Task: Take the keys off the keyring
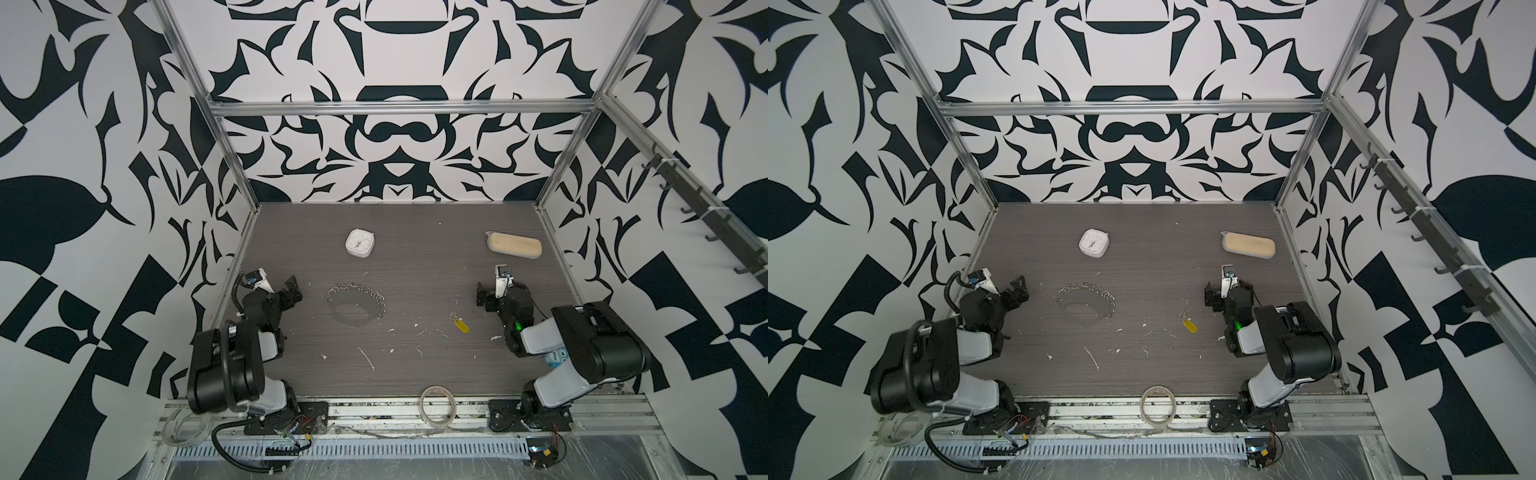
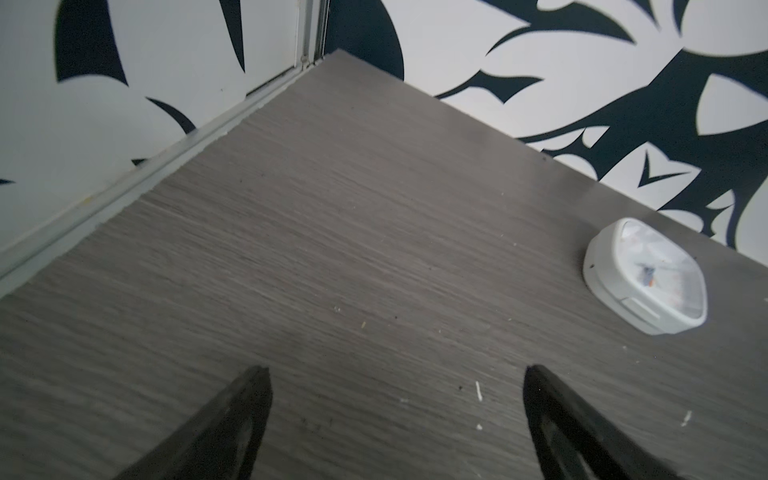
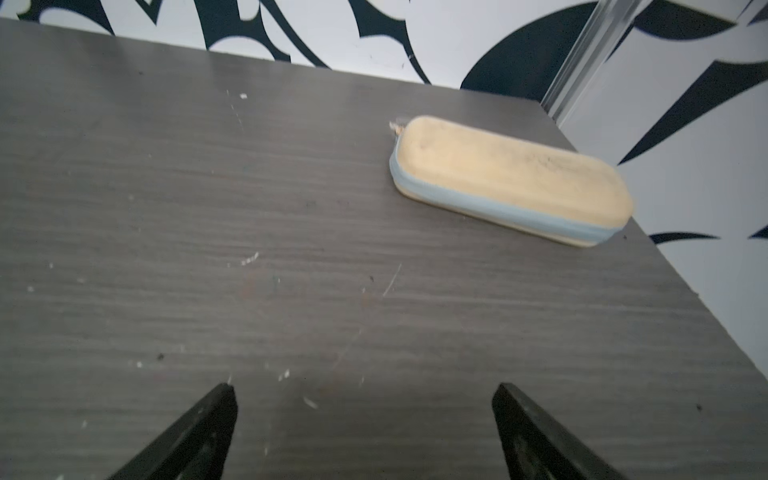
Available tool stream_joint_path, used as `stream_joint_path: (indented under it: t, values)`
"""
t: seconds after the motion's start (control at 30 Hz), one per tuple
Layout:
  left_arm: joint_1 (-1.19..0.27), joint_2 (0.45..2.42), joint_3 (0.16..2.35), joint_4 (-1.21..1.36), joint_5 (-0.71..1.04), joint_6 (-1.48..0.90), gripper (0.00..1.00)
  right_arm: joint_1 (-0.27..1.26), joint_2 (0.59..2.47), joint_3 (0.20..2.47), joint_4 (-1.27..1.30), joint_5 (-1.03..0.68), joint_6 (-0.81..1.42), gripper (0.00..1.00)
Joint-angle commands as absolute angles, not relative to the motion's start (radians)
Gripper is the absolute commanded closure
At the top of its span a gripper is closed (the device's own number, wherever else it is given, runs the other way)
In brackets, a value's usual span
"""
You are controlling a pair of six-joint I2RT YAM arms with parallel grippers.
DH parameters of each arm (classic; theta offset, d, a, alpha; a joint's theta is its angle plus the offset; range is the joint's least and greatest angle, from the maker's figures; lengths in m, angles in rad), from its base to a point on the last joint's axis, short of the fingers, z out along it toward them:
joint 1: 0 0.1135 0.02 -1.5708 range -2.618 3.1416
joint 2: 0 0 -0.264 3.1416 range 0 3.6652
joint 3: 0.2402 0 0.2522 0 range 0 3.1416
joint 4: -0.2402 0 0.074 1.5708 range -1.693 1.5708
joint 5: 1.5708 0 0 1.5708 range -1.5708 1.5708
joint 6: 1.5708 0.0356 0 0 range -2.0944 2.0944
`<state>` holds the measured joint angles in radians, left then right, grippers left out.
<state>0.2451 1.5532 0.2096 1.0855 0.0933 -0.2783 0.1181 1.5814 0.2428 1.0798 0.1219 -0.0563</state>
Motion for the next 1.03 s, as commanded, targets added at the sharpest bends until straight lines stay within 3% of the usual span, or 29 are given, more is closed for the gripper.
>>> stream_joint_path:
  t: [0.0,0.1,0.27,1.0]
  values:
    - [0.223,1.635,0.208,1.356,0.093,-0.229,0.01,0.115,1.553,0.282,1.05,0.075,-0.07,0.0]
    - [0.21,1.538,0.256,1.11,0.108,-0.194,0.01,0.115,1.558,0.294,1.034,0.093,-0.063,0.0]
    - [0.204,1.561,0.359,0.958,0.237,-0.141,0.01,0.111,1.555,0.345,0.933,0.183,-0.02,0.0]
    - [0.195,1.57,0.353,0.991,0.213,-0.143,0.01,0.109,1.557,0.346,0.936,0.16,-0.03,0.0]
